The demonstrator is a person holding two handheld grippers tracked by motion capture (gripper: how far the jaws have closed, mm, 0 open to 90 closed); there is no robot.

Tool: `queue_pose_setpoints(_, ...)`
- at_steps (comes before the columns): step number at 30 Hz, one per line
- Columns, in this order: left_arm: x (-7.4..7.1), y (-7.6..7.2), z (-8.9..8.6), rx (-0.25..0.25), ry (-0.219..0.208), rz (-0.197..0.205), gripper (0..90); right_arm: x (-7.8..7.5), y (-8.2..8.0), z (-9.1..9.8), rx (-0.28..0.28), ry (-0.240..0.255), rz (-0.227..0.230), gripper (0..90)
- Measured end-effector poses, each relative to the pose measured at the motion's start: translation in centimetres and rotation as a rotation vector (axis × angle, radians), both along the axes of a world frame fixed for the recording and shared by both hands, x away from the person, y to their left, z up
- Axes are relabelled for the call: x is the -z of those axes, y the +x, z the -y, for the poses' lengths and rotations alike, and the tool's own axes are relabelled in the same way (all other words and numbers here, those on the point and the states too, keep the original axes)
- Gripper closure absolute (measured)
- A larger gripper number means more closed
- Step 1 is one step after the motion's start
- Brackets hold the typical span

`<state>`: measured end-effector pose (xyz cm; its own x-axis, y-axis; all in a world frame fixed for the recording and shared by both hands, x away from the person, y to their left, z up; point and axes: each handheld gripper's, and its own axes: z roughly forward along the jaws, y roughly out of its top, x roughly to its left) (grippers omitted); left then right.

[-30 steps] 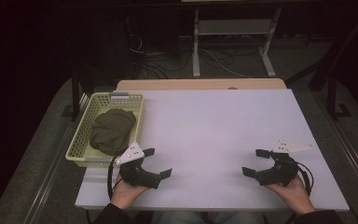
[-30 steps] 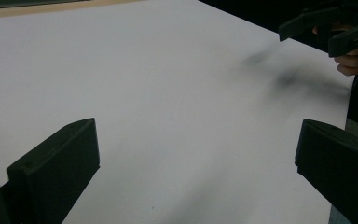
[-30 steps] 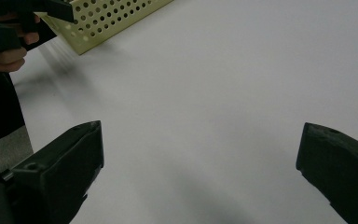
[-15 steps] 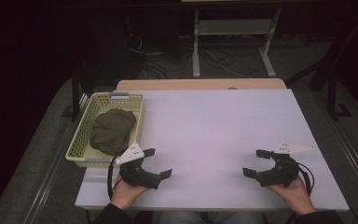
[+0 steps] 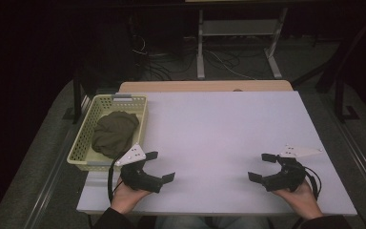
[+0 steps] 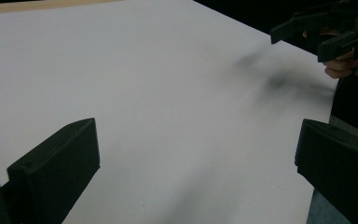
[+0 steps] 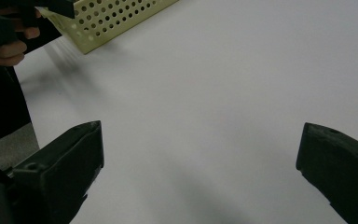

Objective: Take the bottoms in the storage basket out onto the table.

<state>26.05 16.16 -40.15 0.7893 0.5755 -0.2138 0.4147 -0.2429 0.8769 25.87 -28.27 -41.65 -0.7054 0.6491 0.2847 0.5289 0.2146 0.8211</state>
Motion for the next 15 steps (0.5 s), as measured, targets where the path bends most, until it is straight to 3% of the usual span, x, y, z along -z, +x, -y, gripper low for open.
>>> queue_pose_setpoints(15, -1.2, 0.2, -0.5, 0.019, 0.045, -0.049, 0.0, 0.0, 0.0, 0.3, 0.010, -0.005, 0.002, 0.2)
